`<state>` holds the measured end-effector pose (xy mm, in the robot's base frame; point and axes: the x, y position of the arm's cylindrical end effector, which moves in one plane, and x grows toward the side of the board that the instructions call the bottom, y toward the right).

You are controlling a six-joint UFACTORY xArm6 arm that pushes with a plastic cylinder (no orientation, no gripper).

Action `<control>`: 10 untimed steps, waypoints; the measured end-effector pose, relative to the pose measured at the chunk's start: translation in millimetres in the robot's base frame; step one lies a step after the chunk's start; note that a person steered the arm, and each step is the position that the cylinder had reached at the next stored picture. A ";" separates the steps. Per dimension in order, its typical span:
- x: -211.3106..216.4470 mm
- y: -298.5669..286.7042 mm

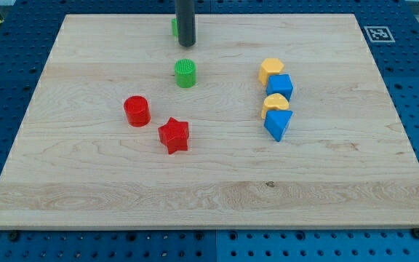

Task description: Push the green circle closer to the green star

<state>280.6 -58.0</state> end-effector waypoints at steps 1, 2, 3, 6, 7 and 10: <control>25.4 -43.8; 65.3 -68.9; 90.4 -50.0; 107.4 2.2; 107.4 19.6; 86.4 37.3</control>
<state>367.0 -20.7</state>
